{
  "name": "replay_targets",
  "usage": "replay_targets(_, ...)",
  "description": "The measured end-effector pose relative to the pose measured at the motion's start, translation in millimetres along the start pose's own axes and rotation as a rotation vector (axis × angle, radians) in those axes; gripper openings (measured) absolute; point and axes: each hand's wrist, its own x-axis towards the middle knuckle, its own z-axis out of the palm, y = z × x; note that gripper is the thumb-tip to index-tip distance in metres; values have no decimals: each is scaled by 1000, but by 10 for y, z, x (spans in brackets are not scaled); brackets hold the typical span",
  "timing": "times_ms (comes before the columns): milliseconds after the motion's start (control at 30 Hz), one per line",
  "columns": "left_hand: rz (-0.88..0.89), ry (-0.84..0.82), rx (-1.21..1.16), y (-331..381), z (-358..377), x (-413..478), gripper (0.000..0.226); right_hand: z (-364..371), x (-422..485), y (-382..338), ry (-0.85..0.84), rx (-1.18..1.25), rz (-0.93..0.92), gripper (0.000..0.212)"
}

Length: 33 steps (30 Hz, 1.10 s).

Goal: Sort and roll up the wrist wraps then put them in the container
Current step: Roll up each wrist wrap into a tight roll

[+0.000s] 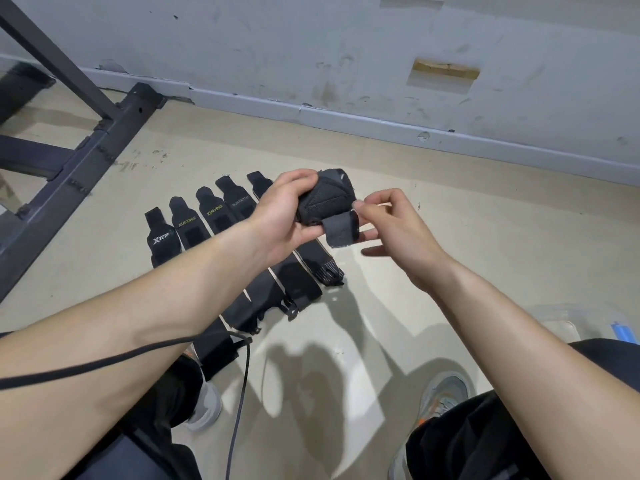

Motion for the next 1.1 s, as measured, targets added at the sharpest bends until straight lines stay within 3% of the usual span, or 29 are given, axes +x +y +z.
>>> replay_targets(100, 11, 8, 5, 0, -12, 6, 26, 70, -51, -12, -110, 108, -5, 22)
replay_targets(400, 69, -58, 144, -189, 37, -26, 26, 32, -18, -75, -44, 215, -124, 6)
replay_targets(600, 50, -44, 80, -170, 50, -21, 22, -49, 10, -81, -116, 333, -118, 32)
replay_targets(700, 5, -55, 67, -171, 46, -32, 26, -61, 22, -84, -98, 155, -162, 39)
replay_targets(833, -44, -85, 100, -230, 59, -71, 23, -34, 15, -68, 20, -62, -258, 10)
replay_targets(1033, -50, -98, 157, -325, 108, -120, 30, -70, 51, 1, 214, -563, -529, 15)
replay_targets(1100, -54, -110, 175, -355, 124, -131, 26, -58, 45, 33, 239, -632, -552, 15)
